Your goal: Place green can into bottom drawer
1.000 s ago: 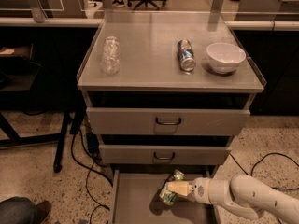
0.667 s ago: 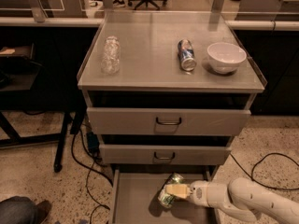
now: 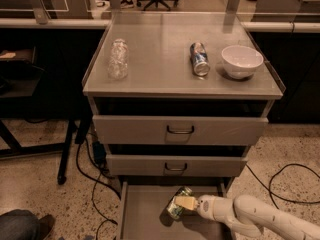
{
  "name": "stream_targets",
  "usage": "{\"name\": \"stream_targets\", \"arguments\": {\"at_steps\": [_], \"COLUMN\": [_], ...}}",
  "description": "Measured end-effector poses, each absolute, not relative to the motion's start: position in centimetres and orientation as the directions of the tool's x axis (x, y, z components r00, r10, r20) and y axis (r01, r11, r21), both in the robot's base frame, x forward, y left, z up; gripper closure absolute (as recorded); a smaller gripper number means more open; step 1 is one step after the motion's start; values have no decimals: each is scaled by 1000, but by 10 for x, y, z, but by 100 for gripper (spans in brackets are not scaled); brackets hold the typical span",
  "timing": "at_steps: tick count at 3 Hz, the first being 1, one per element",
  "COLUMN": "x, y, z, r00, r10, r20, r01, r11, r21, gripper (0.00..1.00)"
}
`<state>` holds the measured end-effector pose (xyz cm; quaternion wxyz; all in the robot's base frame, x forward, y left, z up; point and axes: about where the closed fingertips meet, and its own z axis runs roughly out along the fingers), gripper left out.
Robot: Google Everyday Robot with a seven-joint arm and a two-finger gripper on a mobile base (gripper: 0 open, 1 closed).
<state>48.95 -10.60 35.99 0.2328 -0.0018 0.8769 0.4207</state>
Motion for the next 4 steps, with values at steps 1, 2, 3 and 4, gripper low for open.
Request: {"name": "stream_targets", "arguments": {"at_steps": [1,2,3,4], "x": [489,486,487,488], "y": [-106,-104,-106,-108], "z": [360,345,290,245], "r00": [-892,-903,-900,-898], "r10": [193,205,287,336], "r20": [-409,-377,-328,-285], "r01": [-198,-164,-60,15], "r11": [646,647,664,669], "r21": [737,745,746,743], "gripper": [100,100,100,100]}}
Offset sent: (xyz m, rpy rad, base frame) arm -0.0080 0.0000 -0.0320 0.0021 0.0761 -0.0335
